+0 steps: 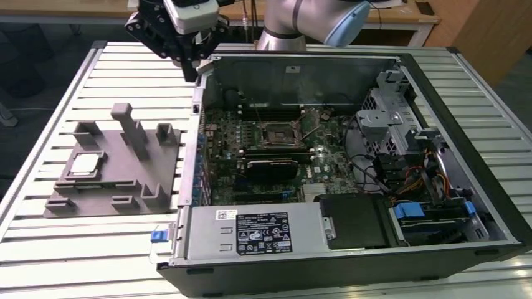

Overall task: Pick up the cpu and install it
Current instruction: 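Reach for the cpu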

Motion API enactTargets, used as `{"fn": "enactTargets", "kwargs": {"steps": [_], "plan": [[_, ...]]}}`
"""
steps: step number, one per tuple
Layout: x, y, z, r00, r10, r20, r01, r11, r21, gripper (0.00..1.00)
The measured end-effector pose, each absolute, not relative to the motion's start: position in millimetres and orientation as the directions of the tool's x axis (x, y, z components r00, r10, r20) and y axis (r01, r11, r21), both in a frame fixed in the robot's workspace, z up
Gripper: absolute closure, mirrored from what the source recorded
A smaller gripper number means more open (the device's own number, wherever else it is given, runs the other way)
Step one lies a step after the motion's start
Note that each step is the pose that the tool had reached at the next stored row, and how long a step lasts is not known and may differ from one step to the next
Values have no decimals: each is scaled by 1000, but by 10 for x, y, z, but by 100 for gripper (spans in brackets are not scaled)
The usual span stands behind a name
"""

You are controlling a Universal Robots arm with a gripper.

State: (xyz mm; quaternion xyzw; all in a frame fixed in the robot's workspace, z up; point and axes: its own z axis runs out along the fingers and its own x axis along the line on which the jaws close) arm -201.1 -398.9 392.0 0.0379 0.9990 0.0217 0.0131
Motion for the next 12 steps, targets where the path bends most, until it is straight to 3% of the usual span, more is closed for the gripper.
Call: {"fn": "enactTargets", "kwargs": {"steps": [12], "plan": [[-2324, -3989, 3895, -997, 76, -24, 75, 996, 44, 89]]}}
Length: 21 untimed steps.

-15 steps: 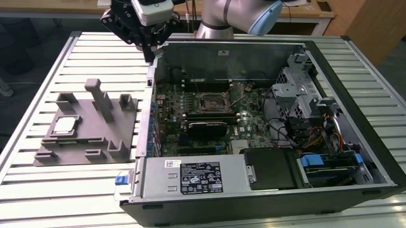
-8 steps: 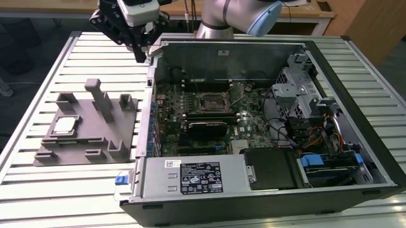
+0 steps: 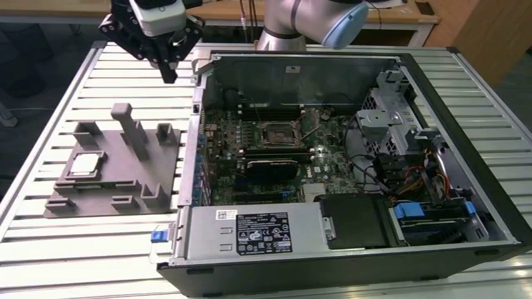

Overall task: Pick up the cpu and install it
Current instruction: 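Reach for the cpu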

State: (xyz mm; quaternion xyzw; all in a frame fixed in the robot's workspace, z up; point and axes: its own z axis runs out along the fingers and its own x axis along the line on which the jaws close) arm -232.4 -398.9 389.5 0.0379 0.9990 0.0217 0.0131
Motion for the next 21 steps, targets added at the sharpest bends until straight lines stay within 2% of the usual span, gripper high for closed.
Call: {"fn": "enactTargets", "kwargs": {"steps": [21], "plan": [[-2944, -3989, 3838, -997, 76, -25, 75, 996, 44, 89]]}}
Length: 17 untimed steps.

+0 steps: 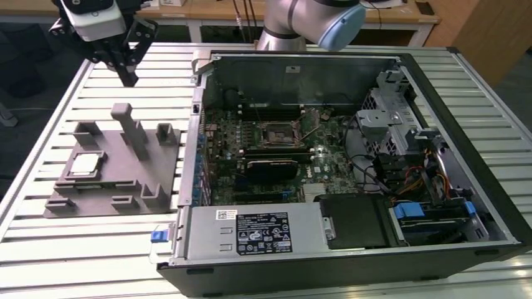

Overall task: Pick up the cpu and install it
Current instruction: 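Reach for the cpu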

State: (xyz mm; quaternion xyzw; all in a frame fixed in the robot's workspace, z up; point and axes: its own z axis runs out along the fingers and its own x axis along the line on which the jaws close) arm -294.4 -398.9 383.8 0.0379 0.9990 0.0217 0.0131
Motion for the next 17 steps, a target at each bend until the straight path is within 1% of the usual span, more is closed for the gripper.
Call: {"fn": "enactTargets", "kwargs": {"steps": [17], "plan": [[-3346, -3988, 3716, -997, 76, -24, 75, 996, 44, 89]]}}
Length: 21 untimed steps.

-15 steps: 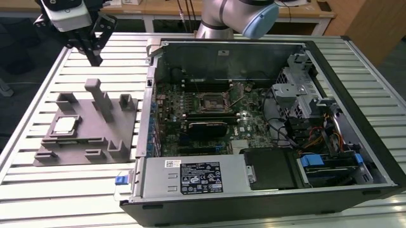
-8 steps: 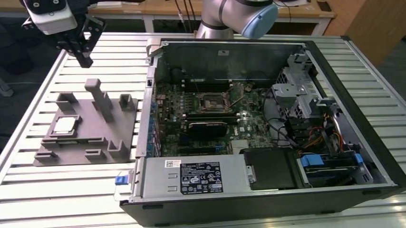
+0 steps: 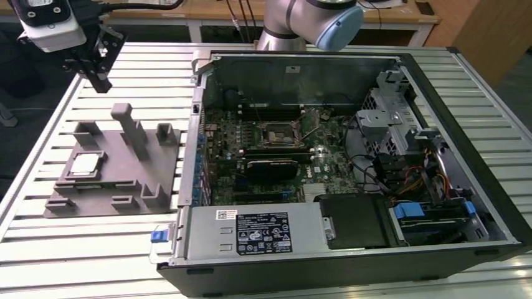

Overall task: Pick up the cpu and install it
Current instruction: 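Reach for the cpu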

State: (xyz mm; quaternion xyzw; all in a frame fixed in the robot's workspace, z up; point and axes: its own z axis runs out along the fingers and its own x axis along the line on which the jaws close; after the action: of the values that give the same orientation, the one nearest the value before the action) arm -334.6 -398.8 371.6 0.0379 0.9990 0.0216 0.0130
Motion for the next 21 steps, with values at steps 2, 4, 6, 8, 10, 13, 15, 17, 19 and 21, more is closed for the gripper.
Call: {"fn": "enactTargets", "kwargs": {"steps": [2, 4, 6, 8, 10, 13, 15, 17, 19, 21], "plan": [[-3383, -3988, 3693, -997, 76, -24, 75, 996, 44, 89], [-3422, -3988, 3670, -997, 76, -24, 75, 996, 44, 89], [-3463, -3988, 3647, -997, 76, -24, 75, 996, 44, 89], [-3503, -3988, 3624, -997, 76, -24, 75, 996, 44, 89], [-3544, -3988, 3600, -997, 76, -24, 75, 996, 44, 89], [-3608, -3988, 3565, -997, 76, -24, 75, 996, 44, 89], [-3654, -3988, 3542, -997, 76, -24, 75, 996, 44, 89], [-3701, -3988, 3517, -997, 76, -24, 75, 996, 44, 89], [-3750, -3988, 3491, -997, 76, -24, 75, 996, 44, 89], [-3796, -3988, 3467, -997, 76, -24, 75, 996, 44, 89]]}}
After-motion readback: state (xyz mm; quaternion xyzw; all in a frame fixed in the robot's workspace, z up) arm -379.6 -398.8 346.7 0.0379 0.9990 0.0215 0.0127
